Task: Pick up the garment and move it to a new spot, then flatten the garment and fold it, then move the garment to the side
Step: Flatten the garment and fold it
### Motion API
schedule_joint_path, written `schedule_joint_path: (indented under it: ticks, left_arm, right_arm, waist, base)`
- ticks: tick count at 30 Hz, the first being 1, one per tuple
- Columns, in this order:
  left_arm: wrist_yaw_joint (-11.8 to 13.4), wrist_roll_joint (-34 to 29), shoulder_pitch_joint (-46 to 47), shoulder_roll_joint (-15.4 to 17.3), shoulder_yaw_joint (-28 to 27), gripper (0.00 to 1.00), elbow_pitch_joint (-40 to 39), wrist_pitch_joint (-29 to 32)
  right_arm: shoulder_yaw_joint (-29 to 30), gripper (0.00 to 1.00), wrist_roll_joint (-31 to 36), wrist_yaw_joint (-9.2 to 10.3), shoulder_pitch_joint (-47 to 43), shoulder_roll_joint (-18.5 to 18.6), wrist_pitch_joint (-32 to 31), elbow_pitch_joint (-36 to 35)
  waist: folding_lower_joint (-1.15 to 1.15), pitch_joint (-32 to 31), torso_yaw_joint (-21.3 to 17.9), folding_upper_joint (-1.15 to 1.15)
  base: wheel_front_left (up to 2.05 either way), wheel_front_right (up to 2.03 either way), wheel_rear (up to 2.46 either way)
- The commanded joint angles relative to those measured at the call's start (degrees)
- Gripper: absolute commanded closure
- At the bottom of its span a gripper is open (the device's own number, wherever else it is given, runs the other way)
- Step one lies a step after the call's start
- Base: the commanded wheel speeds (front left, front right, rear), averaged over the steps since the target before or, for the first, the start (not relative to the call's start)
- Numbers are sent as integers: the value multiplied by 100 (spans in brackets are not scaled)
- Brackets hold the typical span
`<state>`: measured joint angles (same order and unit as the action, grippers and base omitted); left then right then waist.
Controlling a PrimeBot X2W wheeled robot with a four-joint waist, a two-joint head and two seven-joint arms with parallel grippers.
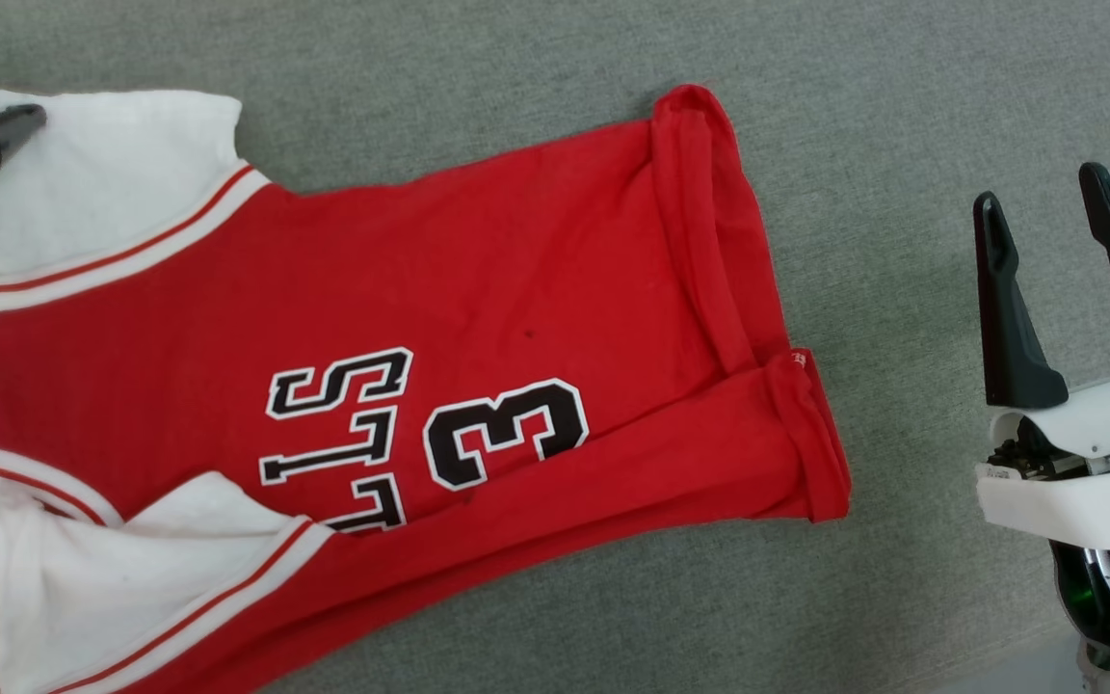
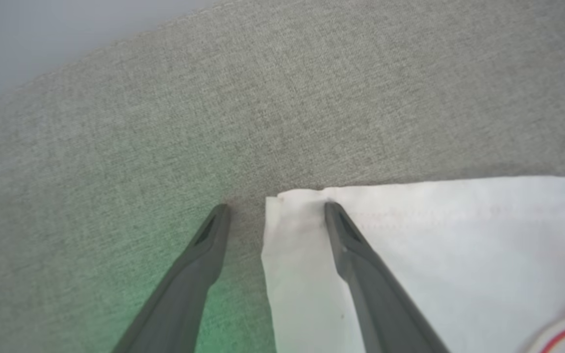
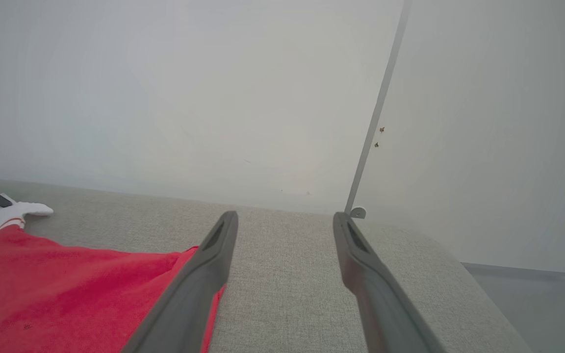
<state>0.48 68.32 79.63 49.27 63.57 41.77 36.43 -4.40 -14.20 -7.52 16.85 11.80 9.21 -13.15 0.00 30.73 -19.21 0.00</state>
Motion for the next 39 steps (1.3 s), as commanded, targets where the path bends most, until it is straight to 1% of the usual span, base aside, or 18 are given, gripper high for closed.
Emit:
schedule_joint_path:
  ticks: [1, 2, 3, 6, 9, 12, 14, 17, 19, 23, 25, 28, 31, 33, 39]
  left_arm:
    - [-55, 57, -231, -103, 139, 18, 108, 205]
    - [-80, 159, -259, -137, 125, 66, 166, 329]
    - [-125, 189, -292, -155, 163, 100, 196, 490]
    - [-131, 404, -391, -227, 154, 100, 293, 846]
    - [-81, 474, -359, -252, 122, 100, 320, 944]
    - [-86, 485, -333, -291, 102, 100, 324, 889]
    - [-102, 462, -312, -314, 97, 100, 334, 825]
    - [-94, 467, -274, -375, 69, 100, 359, 762]
    - [-73, 467, -237, -439, 69, 100, 367, 760]
    - [-117, 432, -139, -526, 62, 100, 406, 738]
    - [-134, 415, -94, -579, 62, 100, 431, 725]
    - [-153, 400, -24, -650, 63, 100, 475, 703]
    - [-178, 386, 24, -707, 60, 100, 523, 676]
    - [-203, 376, 52, -737, 55, 100, 571, 660]
    - [-268, 373, 104, -830, 43, 100, 716, 611]
  right_arm:
    - [-10, 0, -43, 6, 50, -23, -20, 2]
    - [-15, 0, -43, 6, 67, -19, -50, -5]
    - [-31, 0, -54, 6, 88, -14, -69, -12]
    - [-56, 0, -106, 6, 118, 20, -193, -24]
    - [-120, 0, -232, 6, 152, 33, -437, -50]
    - [-235, 0, -528, 6, 291, 41, -928, -27]
    - [-281, 0, -699, 6, 480, 25, -1379, 40]
    - [-268, 0, -876, 6, 907, -117, -2153, 241]
    - [-264, 0, -920, 6, 1247, -225, -2721, 470]
    - [-302, 0, -871, 5, 1976, -441, -3804, 1088]
    - [-367, 0, -871, 5, 2343, -537, -4251, 1445]
    - [-501, 0, -726, 5, 2812, -586, -4876, 1970]
    - [-589, 0, -579, 5, 3215, -608, -5356, 2409]
    - [-697, 0, -650, 5, 3418, -670, -5645, 2670]
    - [-838, 0, -584, 5, 3980, -755, -6148, 3460]
  waist:
    - [0, 16, -10, 0]
    - [0, 21, -11, 0]
    - [0, 23, -13, 0]
    - [0, 22, -7, 0]
    - [0, 25, 3, 0]
    - [0, 35, 9, 0]
    - [0, 39, 21, 0]
    - [0, 48, 51, 0]
    - [0, 59, 90, 0]
    - [0, 101, 152, 0]
    - [0, 128, 185, 0]
    - [0, 177, 240, 0]
    - [0, 223, 295, 0]
    - [0, 247, 316, 0]
    - [0, 308, 380, 0]
  base:
    - [0, 0, 0]
    - [0, 0, 0]
    - [0, 0, 0]
    - [0, 0, 0]
    - [0, 0, 0]
    - [0, 0, 0]
    - [0, 0, 0]
    - [0, 0, 0]
    - [0, 0, 0]
    - [0, 0, 0]
    - [0, 0, 0]
    - [0, 0, 0]
    - [0, 0, 0]
    - [0, 0, 0]
    - [0, 0, 0]
